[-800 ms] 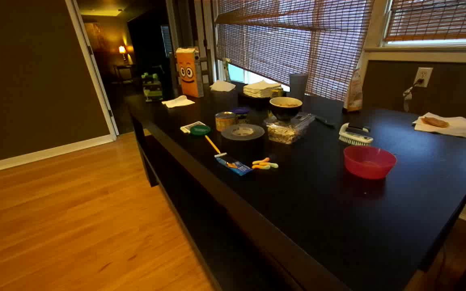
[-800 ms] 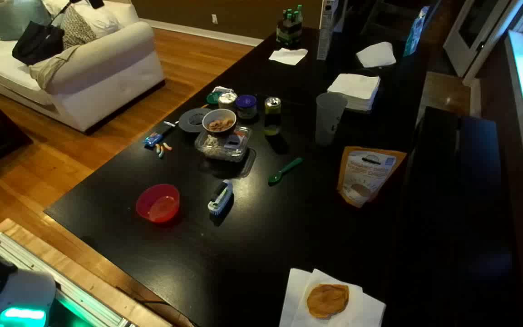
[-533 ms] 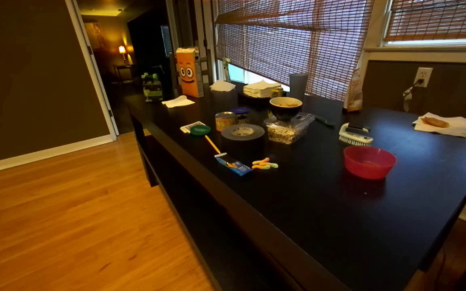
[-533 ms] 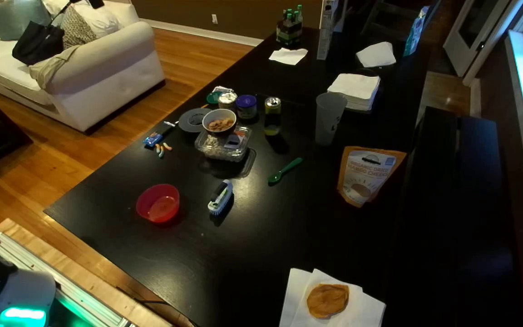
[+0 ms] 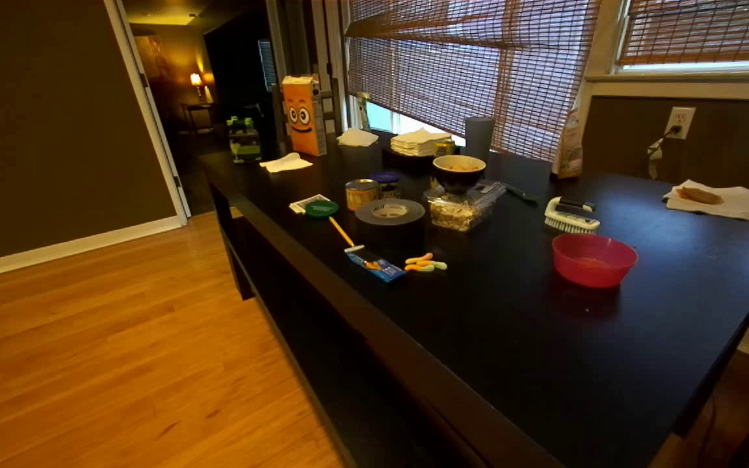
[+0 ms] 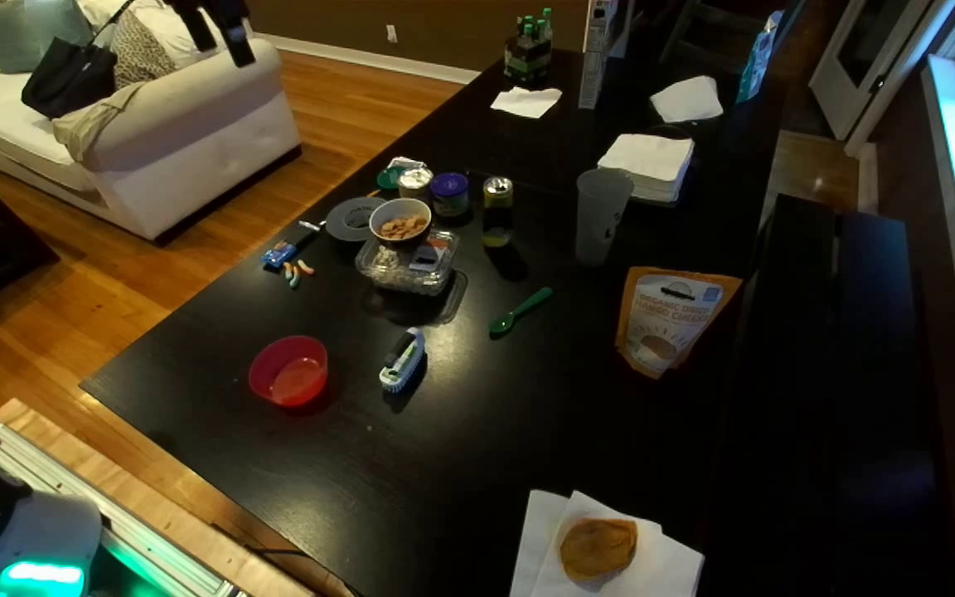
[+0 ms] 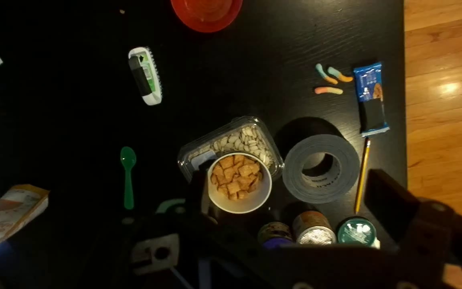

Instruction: Use the brush to scrub the surface

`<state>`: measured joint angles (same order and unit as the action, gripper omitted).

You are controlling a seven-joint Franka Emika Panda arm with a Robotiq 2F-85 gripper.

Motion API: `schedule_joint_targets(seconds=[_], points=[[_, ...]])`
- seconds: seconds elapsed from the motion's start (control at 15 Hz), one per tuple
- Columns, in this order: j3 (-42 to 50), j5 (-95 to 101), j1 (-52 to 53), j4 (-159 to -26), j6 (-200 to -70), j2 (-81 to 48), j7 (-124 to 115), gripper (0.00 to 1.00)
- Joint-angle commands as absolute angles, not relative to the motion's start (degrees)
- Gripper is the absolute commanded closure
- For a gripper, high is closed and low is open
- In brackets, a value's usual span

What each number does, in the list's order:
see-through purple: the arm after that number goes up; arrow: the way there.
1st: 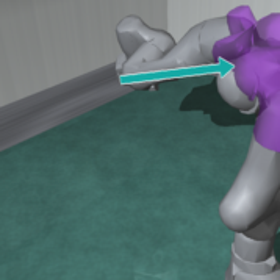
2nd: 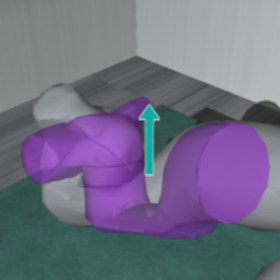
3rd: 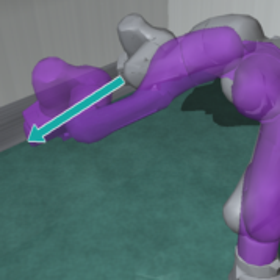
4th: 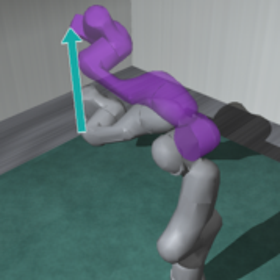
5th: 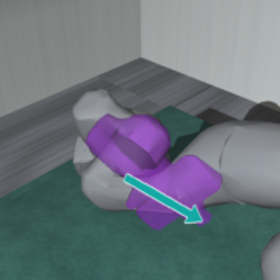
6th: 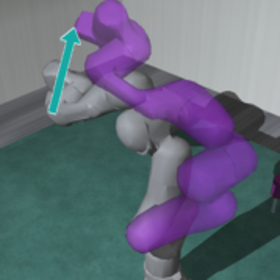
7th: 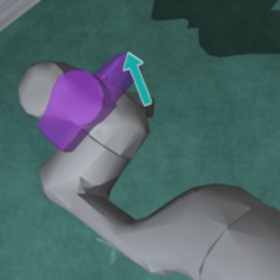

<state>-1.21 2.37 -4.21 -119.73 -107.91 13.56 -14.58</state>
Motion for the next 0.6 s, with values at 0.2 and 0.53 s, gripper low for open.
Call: schedule_joint_targets(seconds=[0.2, 0.53], points=[[3.6, 13.7, -6.7, -119.8, -118.9, 1.6, -9.1, 0.0], [6.4, 15.8, -7.1, -119.8, -119.3, -2.4, -8.7, 0.0]])
